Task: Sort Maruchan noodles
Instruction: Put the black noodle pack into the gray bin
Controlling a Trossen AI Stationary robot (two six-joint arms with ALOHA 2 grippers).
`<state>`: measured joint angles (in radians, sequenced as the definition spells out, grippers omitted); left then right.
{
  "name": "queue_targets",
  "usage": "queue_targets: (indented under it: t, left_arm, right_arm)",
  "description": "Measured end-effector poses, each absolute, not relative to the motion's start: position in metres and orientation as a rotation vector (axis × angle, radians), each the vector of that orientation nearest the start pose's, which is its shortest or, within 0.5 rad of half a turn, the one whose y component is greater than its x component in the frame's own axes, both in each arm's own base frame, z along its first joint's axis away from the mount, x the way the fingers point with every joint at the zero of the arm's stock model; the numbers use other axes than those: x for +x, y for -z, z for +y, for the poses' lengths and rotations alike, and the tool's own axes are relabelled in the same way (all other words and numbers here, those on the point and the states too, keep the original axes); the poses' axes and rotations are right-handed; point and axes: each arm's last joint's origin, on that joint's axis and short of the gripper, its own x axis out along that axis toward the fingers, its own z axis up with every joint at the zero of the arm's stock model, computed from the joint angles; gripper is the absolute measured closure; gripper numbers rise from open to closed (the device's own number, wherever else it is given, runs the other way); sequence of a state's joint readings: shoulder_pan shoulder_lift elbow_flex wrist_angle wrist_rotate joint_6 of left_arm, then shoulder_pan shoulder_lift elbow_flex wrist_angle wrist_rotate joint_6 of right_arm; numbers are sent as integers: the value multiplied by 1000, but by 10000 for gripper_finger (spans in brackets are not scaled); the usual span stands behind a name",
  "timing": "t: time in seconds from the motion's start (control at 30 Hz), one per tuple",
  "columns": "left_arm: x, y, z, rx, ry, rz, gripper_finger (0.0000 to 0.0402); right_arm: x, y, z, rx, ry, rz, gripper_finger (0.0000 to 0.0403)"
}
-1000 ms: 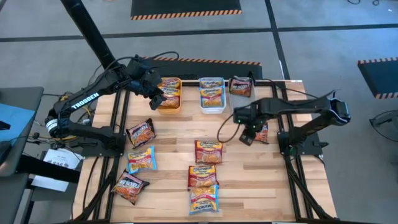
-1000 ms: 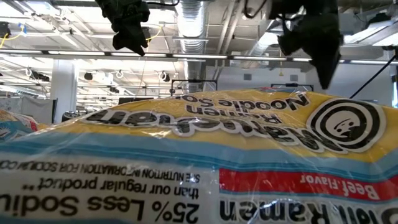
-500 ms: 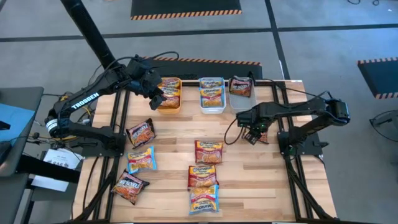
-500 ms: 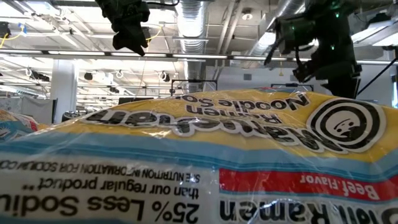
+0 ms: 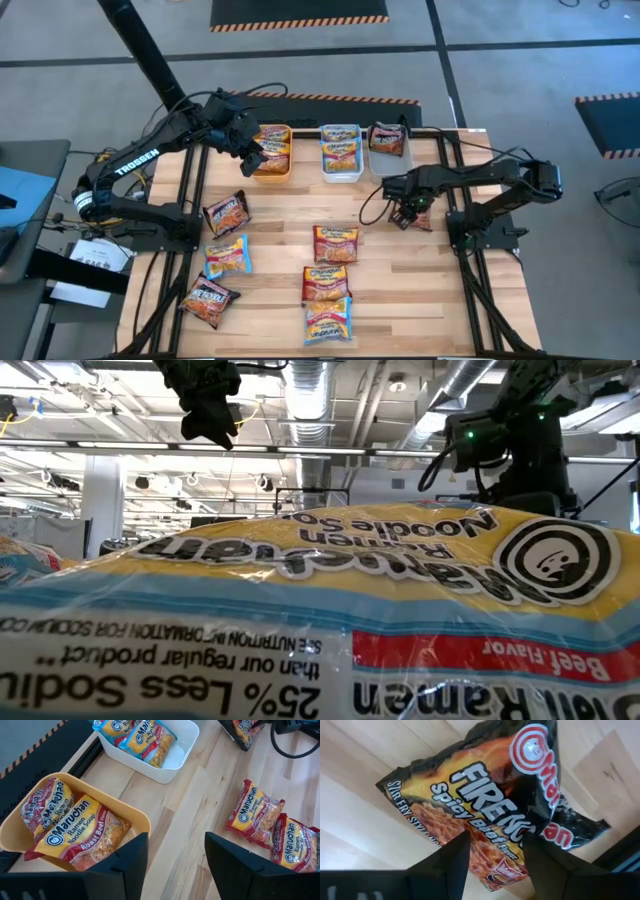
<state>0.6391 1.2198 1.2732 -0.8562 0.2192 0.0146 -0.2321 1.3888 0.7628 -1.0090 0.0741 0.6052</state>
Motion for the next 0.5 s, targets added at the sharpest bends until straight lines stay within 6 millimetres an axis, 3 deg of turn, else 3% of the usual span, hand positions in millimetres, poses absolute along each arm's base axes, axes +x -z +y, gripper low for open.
queue_targets:
  t: [0.23, 0.5]
  left_arm:
    - [194, -355, 137, -322, -392, 737, 220]
    - [194, -355, 137, -322, -393, 738, 220]
  right_arm:
    - [196, -170, -48, 618, 727, 1503, 212]
    - [197, -166, -46, 635, 738, 1517, 322]
